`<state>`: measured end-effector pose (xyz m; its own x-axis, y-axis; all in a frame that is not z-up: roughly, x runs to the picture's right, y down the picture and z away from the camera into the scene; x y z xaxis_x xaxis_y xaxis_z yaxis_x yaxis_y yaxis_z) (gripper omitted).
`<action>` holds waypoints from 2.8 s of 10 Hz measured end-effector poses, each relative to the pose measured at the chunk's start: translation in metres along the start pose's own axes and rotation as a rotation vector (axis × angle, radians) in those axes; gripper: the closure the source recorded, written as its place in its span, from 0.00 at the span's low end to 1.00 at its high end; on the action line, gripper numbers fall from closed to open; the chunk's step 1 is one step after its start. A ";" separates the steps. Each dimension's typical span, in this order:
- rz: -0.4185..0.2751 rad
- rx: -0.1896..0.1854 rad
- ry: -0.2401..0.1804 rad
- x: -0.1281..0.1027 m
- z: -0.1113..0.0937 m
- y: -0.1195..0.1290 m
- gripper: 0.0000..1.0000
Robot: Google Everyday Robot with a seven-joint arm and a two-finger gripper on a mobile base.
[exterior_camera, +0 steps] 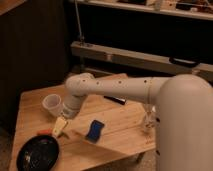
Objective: Pick up the ceramic bowl
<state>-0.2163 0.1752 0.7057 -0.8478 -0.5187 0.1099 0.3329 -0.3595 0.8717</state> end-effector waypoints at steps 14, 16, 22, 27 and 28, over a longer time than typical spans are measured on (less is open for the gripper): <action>-0.096 0.195 -0.126 0.026 0.091 -0.021 0.20; -0.091 0.192 -0.118 0.026 0.086 -0.017 0.20; -0.063 0.164 -0.137 0.017 0.081 -0.023 0.20; 0.006 -0.050 -0.113 -0.024 0.014 -0.056 0.20; 0.008 -0.062 -0.107 -0.026 0.005 -0.060 0.20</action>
<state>-0.2167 0.2142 0.6536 -0.8832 -0.4373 0.1698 0.3620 -0.4051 0.8396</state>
